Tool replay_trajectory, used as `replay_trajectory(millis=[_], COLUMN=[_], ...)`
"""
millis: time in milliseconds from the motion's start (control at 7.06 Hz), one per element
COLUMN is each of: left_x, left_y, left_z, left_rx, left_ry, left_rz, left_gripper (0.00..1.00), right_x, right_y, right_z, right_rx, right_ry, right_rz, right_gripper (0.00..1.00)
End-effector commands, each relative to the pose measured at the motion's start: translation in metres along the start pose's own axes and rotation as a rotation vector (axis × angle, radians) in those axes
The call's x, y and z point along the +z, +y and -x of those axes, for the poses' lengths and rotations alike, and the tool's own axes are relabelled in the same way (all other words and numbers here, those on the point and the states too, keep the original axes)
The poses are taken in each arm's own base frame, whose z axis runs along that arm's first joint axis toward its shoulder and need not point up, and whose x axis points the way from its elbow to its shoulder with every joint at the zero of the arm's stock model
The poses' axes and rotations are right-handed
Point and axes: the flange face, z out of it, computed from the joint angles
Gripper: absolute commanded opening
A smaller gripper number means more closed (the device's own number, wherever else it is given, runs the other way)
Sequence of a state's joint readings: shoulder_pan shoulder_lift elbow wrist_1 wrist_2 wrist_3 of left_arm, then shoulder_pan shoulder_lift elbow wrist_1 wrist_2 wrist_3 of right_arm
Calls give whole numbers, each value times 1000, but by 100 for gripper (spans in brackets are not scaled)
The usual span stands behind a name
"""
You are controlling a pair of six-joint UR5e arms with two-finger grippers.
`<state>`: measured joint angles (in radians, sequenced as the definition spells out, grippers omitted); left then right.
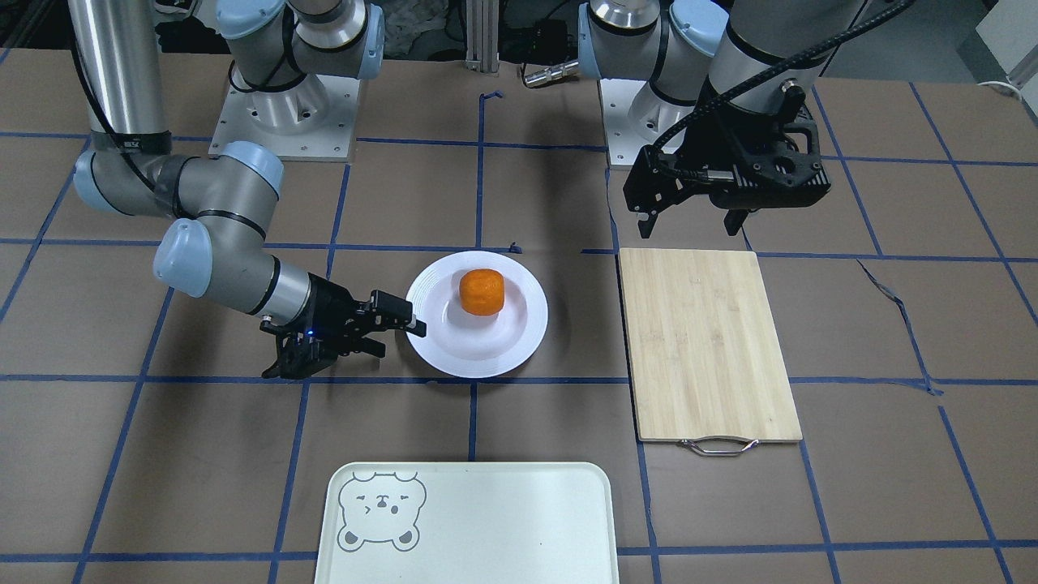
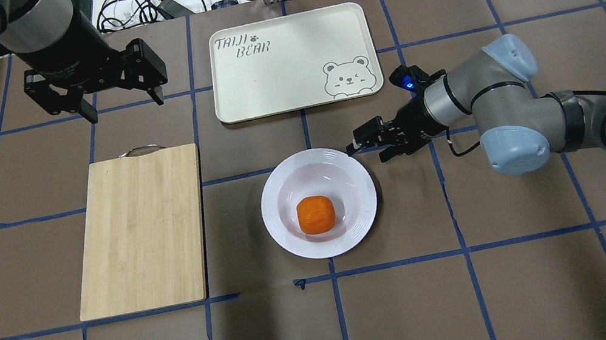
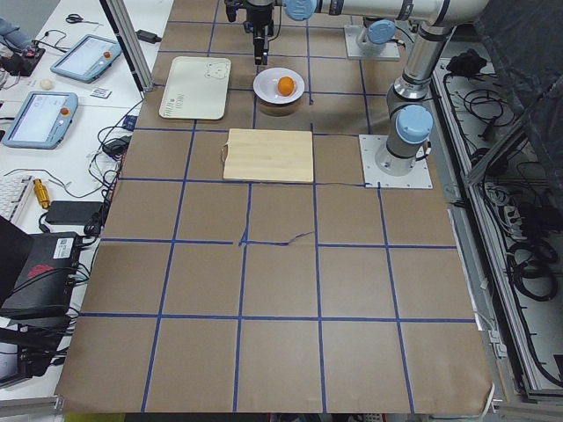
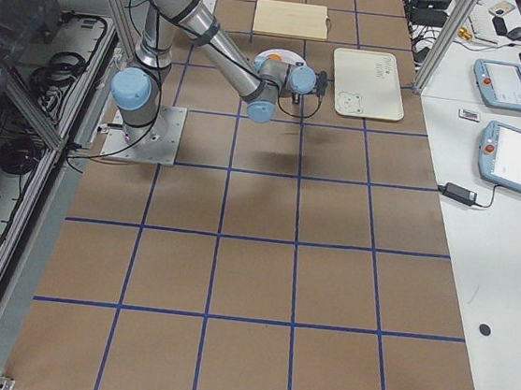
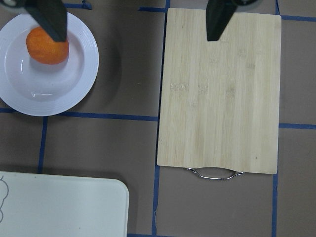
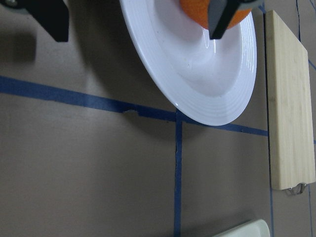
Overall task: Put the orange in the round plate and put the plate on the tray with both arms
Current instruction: 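Lower the right gripper onto the plate rim nearest it and grasp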
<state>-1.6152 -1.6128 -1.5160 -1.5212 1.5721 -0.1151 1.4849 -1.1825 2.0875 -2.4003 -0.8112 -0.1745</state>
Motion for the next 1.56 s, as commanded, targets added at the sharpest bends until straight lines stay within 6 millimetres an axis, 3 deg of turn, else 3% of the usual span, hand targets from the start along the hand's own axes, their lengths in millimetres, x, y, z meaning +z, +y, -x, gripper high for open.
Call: replay_trajectory(millis=[0, 283, 566, 991, 1416], left_x=[0, 0, 0, 0, 0], left_y=[0, 0, 2, 1, 1], left_z=[1, 1, 1, 3, 3], left_rx=[-1, -1, -3, -6, -6], left_ry=[-1, -1, -2, -3, -3], left_rz=[3, 3, 18, 19, 19], left_gripper=[100, 100, 100, 100, 100], right_x=[14, 29, 32, 36, 38], right_y=[7, 7, 8, 13, 18], right_z=[11, 9, 13, 12, 11], right_rx=[-45, -60, -70, -66, -63], right_ry=[23, 21, 21, 20, 15], right_rz=[18, 26, 29, 37, 42], right_gripper=[99, 95, 77, 68, 45])
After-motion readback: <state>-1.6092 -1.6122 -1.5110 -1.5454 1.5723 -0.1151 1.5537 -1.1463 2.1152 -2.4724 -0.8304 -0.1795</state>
